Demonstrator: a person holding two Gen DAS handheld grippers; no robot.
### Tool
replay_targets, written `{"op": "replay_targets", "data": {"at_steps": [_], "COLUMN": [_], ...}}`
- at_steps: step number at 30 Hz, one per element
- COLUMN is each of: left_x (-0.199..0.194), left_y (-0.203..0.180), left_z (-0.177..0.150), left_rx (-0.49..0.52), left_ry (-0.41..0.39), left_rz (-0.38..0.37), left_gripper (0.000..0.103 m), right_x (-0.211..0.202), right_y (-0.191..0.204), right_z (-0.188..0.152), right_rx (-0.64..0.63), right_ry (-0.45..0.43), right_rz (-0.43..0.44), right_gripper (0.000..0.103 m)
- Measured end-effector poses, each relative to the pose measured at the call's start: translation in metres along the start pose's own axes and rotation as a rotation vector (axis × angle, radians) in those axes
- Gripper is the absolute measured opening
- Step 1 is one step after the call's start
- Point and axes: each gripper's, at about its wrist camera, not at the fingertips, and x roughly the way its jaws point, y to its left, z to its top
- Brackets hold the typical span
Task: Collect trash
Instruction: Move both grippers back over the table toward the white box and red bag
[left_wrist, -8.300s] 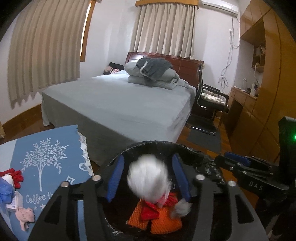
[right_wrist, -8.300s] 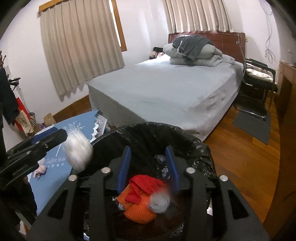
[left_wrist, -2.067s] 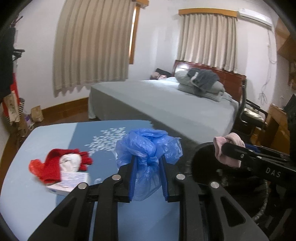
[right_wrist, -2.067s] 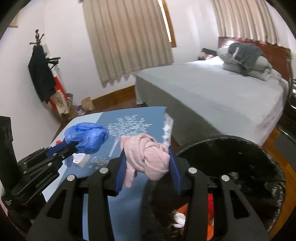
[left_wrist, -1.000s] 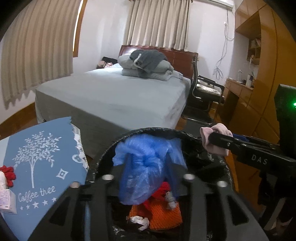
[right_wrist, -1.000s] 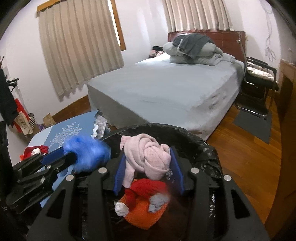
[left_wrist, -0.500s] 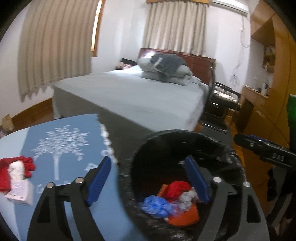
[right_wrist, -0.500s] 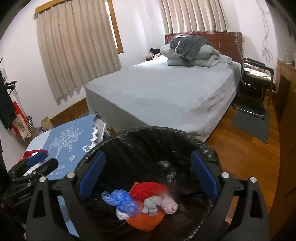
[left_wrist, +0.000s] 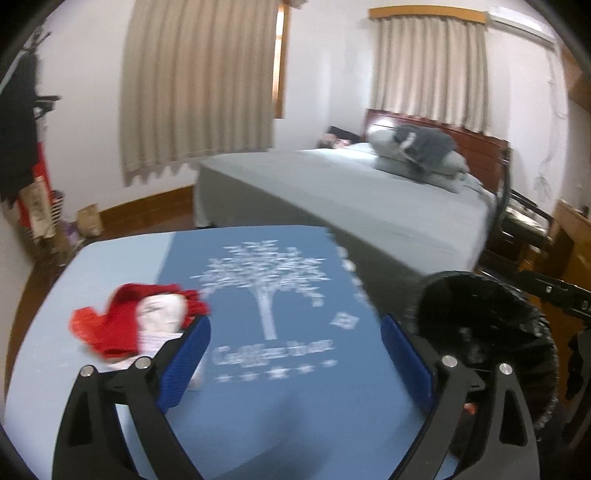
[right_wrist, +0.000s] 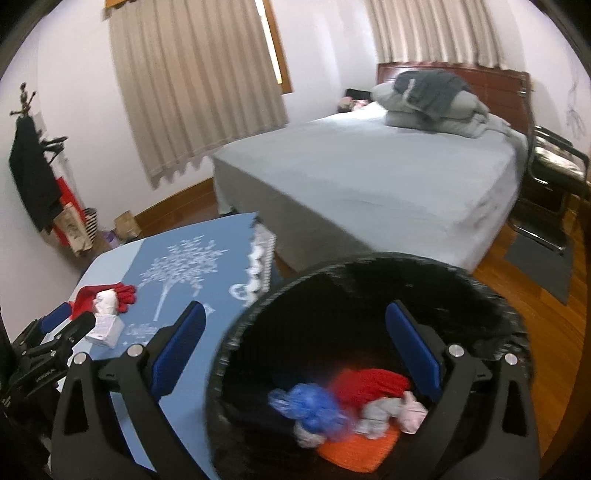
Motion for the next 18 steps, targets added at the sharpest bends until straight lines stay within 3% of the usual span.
{"op": "replay_targets", "data": {"at_steps": [9, 18], "left_x": [-0.002, 0.007], "left_y": [0.077, 0.123], "left_z": [-0.014, -0.022], "left_rx": [-0.067, -0.119], "left_ry": [0.008, 0.022], "left_rz": [0.168, 0.249], "left_gripper": [0.092, 0.089], "right_x": [0.040, 0.075], "right_y": [0.070, 0.121], "right_z": [0.005, 0.003], "right_rx": [-0.086, -0.152], "right_ry": [0.042, 0.088], "right_rz": [0.093, 0.148], "right_gripper": [0.095, 0.095]}}
